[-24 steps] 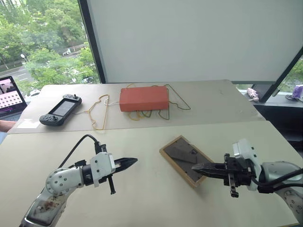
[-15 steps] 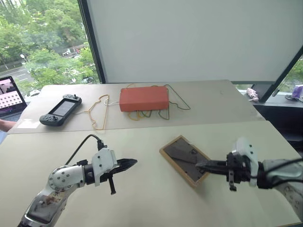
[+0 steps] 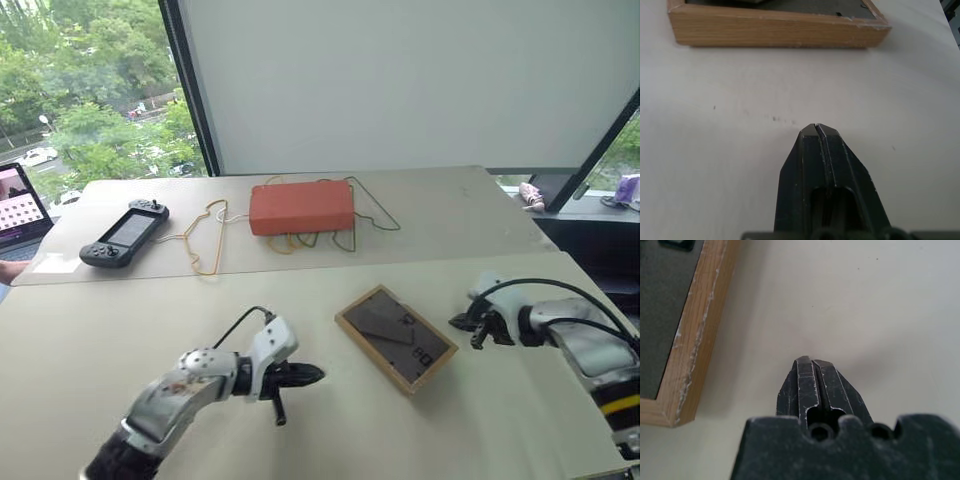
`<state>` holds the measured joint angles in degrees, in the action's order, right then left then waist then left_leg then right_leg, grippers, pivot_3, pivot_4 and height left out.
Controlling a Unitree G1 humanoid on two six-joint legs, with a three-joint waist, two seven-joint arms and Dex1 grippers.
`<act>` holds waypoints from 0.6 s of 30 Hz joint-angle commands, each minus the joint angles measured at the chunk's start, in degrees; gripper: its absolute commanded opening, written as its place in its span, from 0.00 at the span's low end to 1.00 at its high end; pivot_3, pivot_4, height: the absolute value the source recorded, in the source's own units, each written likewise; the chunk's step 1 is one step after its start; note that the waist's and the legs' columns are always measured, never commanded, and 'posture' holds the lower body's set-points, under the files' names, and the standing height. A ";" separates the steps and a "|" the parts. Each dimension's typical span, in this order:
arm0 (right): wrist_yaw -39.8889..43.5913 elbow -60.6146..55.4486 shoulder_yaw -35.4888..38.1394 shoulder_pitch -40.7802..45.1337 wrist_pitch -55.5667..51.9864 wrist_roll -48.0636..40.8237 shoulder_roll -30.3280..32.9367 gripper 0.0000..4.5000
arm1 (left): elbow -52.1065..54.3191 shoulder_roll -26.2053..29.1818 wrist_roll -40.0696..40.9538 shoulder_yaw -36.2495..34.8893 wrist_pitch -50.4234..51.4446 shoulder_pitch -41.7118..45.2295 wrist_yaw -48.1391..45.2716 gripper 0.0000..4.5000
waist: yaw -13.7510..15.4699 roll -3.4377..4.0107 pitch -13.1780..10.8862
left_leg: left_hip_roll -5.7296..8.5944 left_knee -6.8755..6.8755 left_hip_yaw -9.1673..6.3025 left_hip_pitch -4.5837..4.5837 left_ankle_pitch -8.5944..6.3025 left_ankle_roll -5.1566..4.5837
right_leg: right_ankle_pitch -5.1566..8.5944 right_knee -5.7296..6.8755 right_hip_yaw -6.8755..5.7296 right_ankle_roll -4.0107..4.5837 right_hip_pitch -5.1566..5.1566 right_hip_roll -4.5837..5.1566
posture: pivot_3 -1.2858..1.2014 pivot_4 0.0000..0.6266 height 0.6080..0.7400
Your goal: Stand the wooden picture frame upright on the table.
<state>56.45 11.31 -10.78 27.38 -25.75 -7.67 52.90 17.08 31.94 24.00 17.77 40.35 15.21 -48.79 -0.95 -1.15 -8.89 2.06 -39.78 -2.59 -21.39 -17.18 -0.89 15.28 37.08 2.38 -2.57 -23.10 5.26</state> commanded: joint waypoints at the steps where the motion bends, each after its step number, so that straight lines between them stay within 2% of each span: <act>1: 5.22 0.15 -2.61 0.96 1.75 0.80 -1.69 0.00 | -4.45 -2.20 -2.29 3.67 0.81 3.57 -0.73 0.00 | -0.14 0.00 0.00 | 0.00 0.01 0.01 0.02 0.00 0.00 | 0.00 0.02 0.01 0.00 0.00 -0.02 | 0.52 0.24 1.00; 7: 10.77 -7.10 -4.79 0.24 0.71 -0.36 -4.58 0.00 | -11.65 -8.95 -6.83 8.56 0.63 10.13 0.87 0.00 | 0.03 -0.01 0.02 | -0.02 -0.02 -0.03 0.09 0.01 0.02 | 0.00 0.02 0.01 0.00 0.10 -0.02 | 0.52 0.24 1.00; 11: 13.42 -17.29 -5.92 -0.76 -4.22 -3.50 -6.56 0.00 | -13.00 -10.46 -7.89 8.34 1.31 12.10 1.22 0.00 | 0.03 0.01 0.03 | -0.02 -0.01 -0.07 0.12 0.02 0.03 | 0.00 0.06 0.02 0.00 0.09 -0.04 | 0.52 0.24 1.00; 14: 11.74 -20.66 -6.60 -0.68 -7.31 -3.31 -8.75 0.00 | -11.86 -8.89 -8.06 7.34 1.99 11.91 0.69 0.00 | 0.14 0.01 0.03 | 0.03 -0.04 -0.11 0.08 0.04 0.07 | 0.00 0.11 0.01 0.00 0.05 0.03 | 0.52 0.24 1.00; 18: 8.43 -25.17 -7.43 -1.85 -11.40 -2.86 -11.24 0.00 | -6.59 -2.05 -6.53 2.60 4.21 9.29 -0.64 0.00 | -0.42 0.00 0.02 | 0.00 -0.02 -0.11 0.08 0.06 0.10 | -0.01 0.13 0.04 -0.01 -0.03 -0.01 | 0.52 0.24 1.00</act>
<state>65.83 -8.85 -17.37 25.69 -35.84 -8.77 43.64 8.46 27.08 17.92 22.78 42.86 25.85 -49.31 -1.37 -1.15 -8.87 2.01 -39.75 -2.77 -21.31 -17.12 -0.78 15.26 37.20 2.44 -2.56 -23.17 5.15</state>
